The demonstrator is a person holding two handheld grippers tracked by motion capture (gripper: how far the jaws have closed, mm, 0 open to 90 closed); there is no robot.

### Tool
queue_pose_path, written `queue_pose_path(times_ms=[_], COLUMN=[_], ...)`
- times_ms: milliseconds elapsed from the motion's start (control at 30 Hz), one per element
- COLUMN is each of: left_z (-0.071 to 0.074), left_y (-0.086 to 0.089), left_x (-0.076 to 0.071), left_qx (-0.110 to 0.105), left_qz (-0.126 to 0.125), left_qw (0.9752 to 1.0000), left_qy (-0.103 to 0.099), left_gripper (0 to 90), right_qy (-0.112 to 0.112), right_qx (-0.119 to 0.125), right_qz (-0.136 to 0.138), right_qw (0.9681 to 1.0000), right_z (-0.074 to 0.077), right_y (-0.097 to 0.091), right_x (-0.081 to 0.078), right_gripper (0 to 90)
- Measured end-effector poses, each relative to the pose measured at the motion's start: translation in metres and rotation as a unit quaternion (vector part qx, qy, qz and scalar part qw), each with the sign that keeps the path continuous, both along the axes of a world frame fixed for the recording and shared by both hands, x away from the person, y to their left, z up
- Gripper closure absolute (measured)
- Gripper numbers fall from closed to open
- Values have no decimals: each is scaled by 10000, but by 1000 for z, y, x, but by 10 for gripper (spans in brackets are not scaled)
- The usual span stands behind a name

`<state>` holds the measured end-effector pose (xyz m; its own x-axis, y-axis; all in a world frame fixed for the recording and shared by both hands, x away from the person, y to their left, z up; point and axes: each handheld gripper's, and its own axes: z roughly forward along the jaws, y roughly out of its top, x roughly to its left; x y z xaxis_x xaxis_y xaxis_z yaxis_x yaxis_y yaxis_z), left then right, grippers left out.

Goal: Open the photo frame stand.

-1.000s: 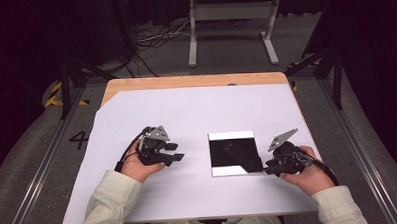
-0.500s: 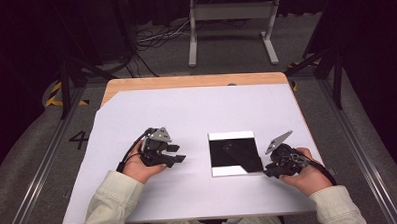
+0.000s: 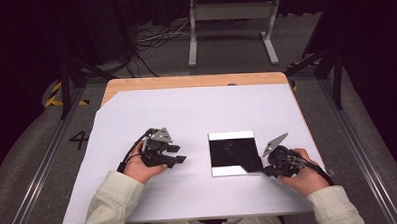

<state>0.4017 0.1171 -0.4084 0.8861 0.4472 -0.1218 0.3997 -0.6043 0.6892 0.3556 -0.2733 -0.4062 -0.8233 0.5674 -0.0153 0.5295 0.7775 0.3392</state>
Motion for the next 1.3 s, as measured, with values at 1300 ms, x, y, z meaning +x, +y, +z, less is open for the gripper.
queue_pose_path(times_ms=[1300], left_z=[-4], left_y=[2], left_x=[-2], left_qx=[21], left_qz=[-8], left_qw=[10000], left_qy=[78], left_gripper=[518], right_qy=[-1239], right_qx=[1314], right_qz=[63], right_qw=[9835], right_z=[35], right_y=[-6], right_x=[-6], right_gripper=[900])
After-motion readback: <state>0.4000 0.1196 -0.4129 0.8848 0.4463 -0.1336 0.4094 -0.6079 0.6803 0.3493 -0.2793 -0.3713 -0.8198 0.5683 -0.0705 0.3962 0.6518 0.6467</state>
